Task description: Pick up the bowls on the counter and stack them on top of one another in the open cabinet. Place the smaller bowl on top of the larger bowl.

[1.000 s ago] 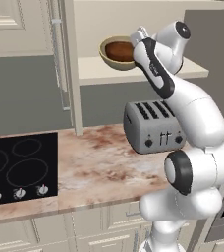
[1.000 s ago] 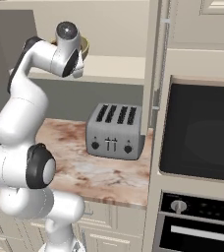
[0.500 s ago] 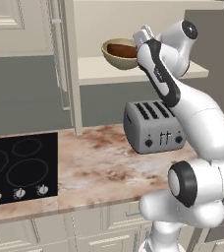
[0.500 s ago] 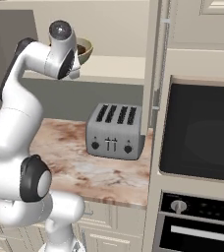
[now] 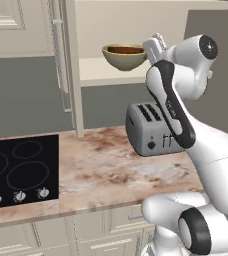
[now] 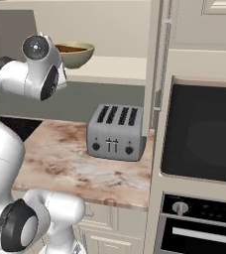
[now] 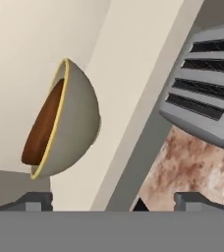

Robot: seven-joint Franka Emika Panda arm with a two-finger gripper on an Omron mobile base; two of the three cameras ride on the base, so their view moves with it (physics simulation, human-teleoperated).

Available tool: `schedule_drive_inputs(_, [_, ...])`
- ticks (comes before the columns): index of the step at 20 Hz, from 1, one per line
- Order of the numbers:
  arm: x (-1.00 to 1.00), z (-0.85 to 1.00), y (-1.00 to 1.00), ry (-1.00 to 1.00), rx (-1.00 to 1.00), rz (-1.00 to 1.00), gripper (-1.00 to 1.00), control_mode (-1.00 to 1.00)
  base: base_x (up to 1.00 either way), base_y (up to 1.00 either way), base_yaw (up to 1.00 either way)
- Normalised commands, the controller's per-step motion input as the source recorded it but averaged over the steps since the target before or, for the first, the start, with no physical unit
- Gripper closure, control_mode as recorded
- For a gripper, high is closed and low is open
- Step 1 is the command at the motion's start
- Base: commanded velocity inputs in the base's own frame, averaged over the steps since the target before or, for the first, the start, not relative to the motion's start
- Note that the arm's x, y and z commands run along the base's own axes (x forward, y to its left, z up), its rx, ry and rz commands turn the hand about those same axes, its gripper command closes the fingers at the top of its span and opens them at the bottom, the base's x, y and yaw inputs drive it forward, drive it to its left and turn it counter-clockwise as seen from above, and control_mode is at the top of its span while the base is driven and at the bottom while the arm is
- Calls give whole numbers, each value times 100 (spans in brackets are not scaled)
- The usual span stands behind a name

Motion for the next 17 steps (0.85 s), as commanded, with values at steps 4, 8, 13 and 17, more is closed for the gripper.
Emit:
schedule_drive_inputs(4, [-100, -14, 9, -7, 0, -8, -100, -100, 0, 0, 0])
schedule_drive_inputs(8, [-100, -31, 8, -2, 0, -7, -100, -100, 0, 0, 0])
schedule_drive_inputs(13, [-90, -51, 0, 2, 3, -5, -100, -100, 0, 0, 0])
schedule_drive_inputs(17, [-19, -89, 0, 17, 1, -1, -100, -100, 0, 0, 0])
